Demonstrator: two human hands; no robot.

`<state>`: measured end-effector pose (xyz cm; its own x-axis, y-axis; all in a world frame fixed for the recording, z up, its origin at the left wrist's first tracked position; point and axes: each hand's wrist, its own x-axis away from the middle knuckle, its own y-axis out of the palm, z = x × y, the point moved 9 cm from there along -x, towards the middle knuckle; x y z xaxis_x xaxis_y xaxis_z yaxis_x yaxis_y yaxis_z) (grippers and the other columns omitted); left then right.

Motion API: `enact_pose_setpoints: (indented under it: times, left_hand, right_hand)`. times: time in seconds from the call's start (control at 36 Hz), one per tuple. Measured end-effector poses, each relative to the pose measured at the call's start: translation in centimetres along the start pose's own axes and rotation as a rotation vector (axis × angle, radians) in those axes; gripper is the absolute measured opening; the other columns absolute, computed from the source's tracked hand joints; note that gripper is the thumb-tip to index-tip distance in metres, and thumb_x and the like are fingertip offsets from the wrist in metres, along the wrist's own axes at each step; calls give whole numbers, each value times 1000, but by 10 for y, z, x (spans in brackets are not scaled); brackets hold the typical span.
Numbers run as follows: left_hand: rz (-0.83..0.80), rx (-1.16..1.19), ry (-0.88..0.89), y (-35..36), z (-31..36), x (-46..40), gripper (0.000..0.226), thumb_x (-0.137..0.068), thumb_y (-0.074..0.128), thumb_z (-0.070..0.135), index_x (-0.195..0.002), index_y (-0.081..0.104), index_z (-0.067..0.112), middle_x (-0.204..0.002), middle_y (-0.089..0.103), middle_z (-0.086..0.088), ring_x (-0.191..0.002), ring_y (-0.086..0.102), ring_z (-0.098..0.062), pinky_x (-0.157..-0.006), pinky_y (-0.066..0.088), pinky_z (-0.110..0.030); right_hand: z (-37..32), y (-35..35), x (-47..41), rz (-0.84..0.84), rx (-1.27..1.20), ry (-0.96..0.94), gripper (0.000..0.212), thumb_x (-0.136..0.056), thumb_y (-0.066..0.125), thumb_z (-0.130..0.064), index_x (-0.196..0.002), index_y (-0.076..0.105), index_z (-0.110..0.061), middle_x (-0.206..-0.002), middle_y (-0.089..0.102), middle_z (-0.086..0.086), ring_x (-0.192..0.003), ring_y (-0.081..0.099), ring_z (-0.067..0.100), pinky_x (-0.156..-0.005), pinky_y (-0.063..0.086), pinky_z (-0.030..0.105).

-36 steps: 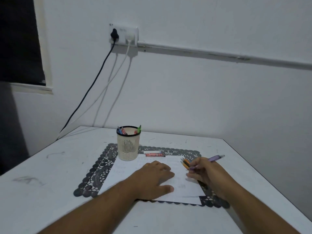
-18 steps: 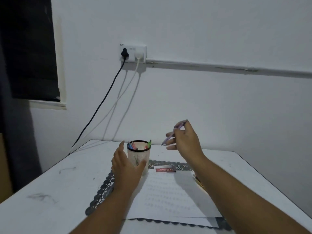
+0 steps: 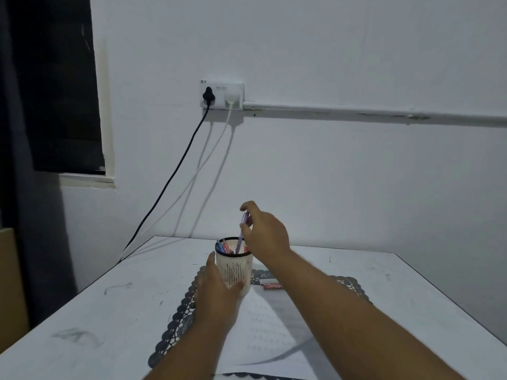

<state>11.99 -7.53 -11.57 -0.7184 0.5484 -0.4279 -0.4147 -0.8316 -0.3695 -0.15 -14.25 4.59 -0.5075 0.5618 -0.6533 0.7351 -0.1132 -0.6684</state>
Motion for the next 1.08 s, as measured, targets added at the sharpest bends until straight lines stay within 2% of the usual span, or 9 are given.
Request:
enact_pose_setpoints:
  times: [0.08, 0.17, 0.28, 0.5, 0.67, 0.83, 0.94, 1.0, 1.08]
  left_hand:
    - [12, -2, 8, 0, 0, 0, 98, -73, 91, 25, -151, 32, 25, -137, 60, -5, -127, 54, -29, -101, 50, -48]
    - [18, 2, 12, 0, -1, 0, 94, -71, 91, 26, -147, 35, 30, -134, 61, -1, -124, 55, -27, -100, 52, -51]
    - [19, -8, 30, -1, -1, 0, 92, -71, 90, 32, -146, 35, 31, -132, 62, 1, -123, 57, -26, -97, 53, -51]
    - [15, -6, 35, -2, 1, 1, 91, -71, 87, 36, -146, 37, 29, -133, 62, 1, -122, 56, -26, -98, 52, -52]
    - [22, 0, 35, -1, 2, 1, 90, -73, 88, 30, -147, 37, 29, -135, 61, 1, -124, 55, -26, -99, 52, -53]
    - [26, -7, 41, -2, 1, 1, 88, -72, 89, 33, -143, 38, 32, -130, 63, 3, -121, 57, -27, -98, 51, -53]
    - [22, -14, 50, -1, 1, 0, 90, -73, 89, 34, -147, 37, 28, -132, 62, 0, -124, 54, -28, -100, 49, -51]
    - [14, -2, 59, -1, 2, 0, 89, -73, 89, 34, -147, 38, 27, -133, 62, 0, -124, 54, -29, -100, 49, -51]
    - [13, -14, 49, -2, 2, 1, 93, -73, 89, 33, -149, 37, 24, -136, 61, -4, -128, 51, -31, -103, 46, -49]
  right_hand:
    - [3, 8, -1, -13, 99, 12, 28, -102, 50, -27, -129, 57, -32, -99, 68, 4, -86, 62, 24, -71, 49, 36]
    - [7, 15, 1, -88, 141, 17, 27, -104, 51, -27, -126, 66, -27, -109, 66, 7, -98, 62, 24, -84, 49, 36]
    - [14, 22, 4, -113, 136, 44, 33, -105, 49, -29, -133, 67, -31, -120, 64, 8, -105, 64, 26, -93, 49, 36]
    - [28, 21, 7, -141, 49, 106, 42, -103, 45, -27, -140, 62, -39, -121, 64, 3, -109, 62, 26, -91, 50, 35]
    - [11, 1, -2, -32, 144, 8, 35, -104, 49, -25, -133, 68, -29, -111, 73, 2, -113, 58, 19, -90, 45, 36]
    - [0, 20, -4, -184, 340, -10, 33, -105, 47, -19, -128, 69, -23, -113, 68, 5, -114, 57, 26, -91, 44, 37]
    - [5, 25, -1, -227, 285, 39, 31, -104, 44, -19, -120, 71, -19, -103, 65, 3, -118, 54, 28, -85, 45, 36]
    - [8, 29, 1, -260, 229, 47, 38, -107, 39, -24, -138, 62, -24, -115, 67, 5, -124, 49, 28, -91, 46, 39]
    - [14, 25, 10, -219, 81, 55, 56, -109, 35, -33, -164, 22, -31, -136, 58, 0, -130, 43, 27, -100, 45, 47]
